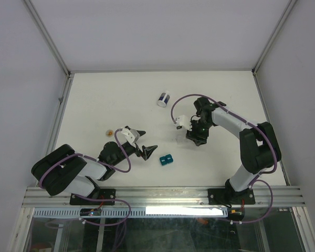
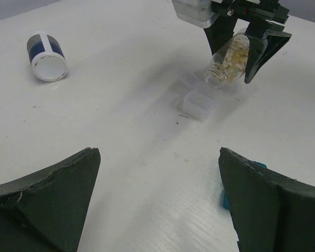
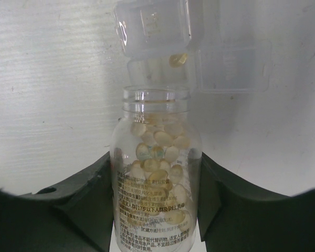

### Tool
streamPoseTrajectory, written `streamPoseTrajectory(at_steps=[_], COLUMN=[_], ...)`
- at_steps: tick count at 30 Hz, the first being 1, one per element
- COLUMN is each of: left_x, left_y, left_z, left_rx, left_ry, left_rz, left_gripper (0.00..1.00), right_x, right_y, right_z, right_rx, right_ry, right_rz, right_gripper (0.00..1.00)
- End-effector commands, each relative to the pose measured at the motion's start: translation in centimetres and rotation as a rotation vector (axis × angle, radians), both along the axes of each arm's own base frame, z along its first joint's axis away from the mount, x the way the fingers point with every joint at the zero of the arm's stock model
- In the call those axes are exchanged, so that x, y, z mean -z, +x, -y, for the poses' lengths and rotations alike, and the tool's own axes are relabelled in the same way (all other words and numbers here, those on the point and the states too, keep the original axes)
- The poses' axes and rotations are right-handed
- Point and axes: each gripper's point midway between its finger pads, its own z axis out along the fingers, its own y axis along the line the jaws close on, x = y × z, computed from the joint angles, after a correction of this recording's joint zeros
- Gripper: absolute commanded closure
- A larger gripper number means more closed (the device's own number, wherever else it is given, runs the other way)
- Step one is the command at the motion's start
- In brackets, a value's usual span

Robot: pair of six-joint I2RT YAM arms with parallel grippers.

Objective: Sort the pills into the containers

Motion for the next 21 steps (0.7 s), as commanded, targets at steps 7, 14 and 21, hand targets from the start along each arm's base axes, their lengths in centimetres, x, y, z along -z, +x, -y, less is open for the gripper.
streamPoseTrajectory(at_steps=[7,14,21], left_x=[-1.3,-1.1,-1.2], left_y=[0.6,0.7,0.6], left_z=[0.7,0.7,0.7], left_rx=[0.013,0.011,0.015], left_ry=[-0.017,-0.013,-0.015], left_rz=[0.052,0.048,0.050], left_gripper=[0.01,0.01,0.01], right_x=[-1.7,-1.7,-2.1], right_y=[0.5,1.2,0.7], right_z=[-0.9,-0.8,-0.7], right_rx=[0.007,0.014,0.017], right_ry=[0.036,0.039,0.021], right_rz=[0.047,0.108,0.077], right_gripper=[1.00,1.00,1.00])
